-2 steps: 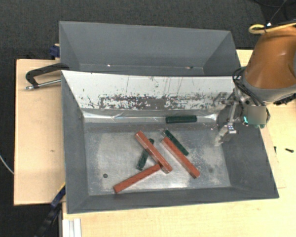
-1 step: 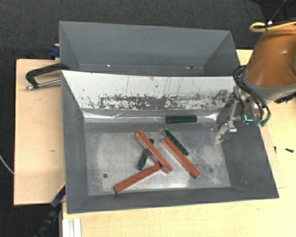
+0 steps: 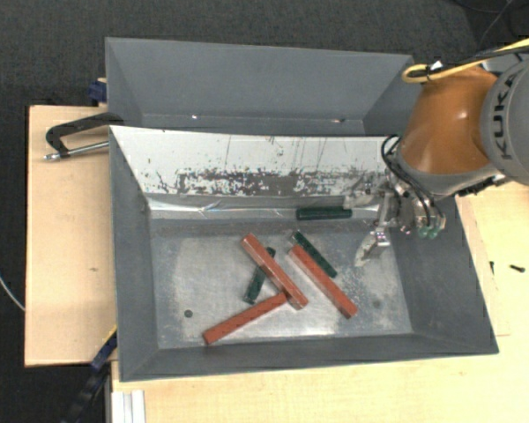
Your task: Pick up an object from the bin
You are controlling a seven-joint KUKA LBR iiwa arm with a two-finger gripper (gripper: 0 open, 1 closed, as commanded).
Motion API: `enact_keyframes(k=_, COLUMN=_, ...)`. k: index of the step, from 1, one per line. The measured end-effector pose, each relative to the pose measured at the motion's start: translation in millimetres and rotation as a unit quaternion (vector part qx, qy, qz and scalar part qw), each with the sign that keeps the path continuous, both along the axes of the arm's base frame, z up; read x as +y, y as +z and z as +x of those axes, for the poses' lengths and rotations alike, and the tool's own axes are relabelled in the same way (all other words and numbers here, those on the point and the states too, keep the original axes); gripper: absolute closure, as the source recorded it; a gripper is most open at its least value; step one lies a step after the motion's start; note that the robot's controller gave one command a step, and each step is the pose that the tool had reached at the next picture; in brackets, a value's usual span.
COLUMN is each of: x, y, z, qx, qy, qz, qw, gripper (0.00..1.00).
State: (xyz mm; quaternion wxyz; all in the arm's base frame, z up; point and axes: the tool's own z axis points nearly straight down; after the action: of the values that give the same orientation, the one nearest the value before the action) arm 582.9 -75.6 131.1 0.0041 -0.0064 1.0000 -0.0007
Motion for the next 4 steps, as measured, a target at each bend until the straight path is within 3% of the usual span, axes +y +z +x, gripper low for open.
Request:
enact_keyframes(k=1, x=25.1, y=-36.6, z=-16.5, qx=0.0014, qy=0.017, qz=0.001, qw=0.9999, gripper=1.0)
enact_keyframes(k=2, x=25.3, y=-36.6, z=-16.6, qx=0.0015, qy=0.017, qz=0.001, qw=0.9998, gripper=1.0)
enact_keyframes(k=3, x=23.3, y=2.6, z=-15.7, qx=0.0056, qy=0.022, qz=0.001, qw=0.9997, gripper=1.0)
enact_keyframes(k=4, x=29.2, y=38.4, z=-5.3, qx=-0.0011, qy=0.016, qz=0.001, qw=0.9999, gripper=1.0)
